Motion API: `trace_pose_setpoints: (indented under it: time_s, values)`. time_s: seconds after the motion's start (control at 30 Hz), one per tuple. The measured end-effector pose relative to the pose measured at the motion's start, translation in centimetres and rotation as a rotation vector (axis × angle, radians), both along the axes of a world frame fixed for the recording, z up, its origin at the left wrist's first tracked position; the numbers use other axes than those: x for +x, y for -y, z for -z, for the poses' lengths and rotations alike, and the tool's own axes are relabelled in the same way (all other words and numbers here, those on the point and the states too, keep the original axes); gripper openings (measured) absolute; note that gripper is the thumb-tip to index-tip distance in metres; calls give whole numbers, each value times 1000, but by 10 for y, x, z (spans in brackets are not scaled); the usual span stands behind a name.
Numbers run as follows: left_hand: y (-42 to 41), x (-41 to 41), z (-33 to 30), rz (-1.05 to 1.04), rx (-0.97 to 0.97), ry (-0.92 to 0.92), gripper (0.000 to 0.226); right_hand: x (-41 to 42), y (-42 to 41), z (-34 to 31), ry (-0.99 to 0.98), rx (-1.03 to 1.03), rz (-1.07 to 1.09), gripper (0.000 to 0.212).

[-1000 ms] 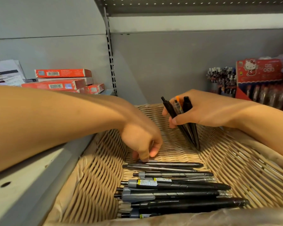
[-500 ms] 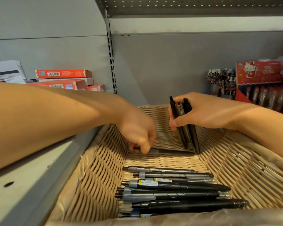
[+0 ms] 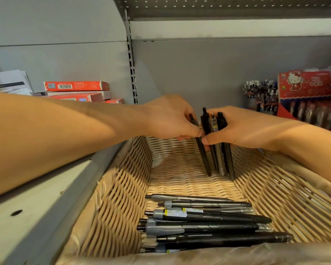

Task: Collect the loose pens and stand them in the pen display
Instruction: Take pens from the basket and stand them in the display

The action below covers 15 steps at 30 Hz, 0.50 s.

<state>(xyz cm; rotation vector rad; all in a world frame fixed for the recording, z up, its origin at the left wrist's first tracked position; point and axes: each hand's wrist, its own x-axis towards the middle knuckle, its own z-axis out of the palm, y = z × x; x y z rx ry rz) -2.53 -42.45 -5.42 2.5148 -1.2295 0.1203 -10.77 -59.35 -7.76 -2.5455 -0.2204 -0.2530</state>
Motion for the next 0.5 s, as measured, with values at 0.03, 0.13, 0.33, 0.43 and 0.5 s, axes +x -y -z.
trace_pose_setpoints:
  time_s: [0.03, 0.13, 0.33, 0.43, 0.5]
  values:
    - [0, -1, -1, 4, -32, 6, 21, 0, 0, 0, -14, -2, -11, 7]
    - [-1, -4, -2, 19, -97, -27, 16, -1, -1, -1, -28, 6, -30, 10]
    - [2, -6, 0, 41, -185, -238, 20, 1, 0, 0, 2, 35, 9, 16]
    - [2, -6, 3, 77, -211, -353, 26, 1, 0, 0, 15, 47, -14, 17]
    - [1, -6, 2, 93, -232, -401, 26, 1, 1, 0, 29, 59, -23, 17]
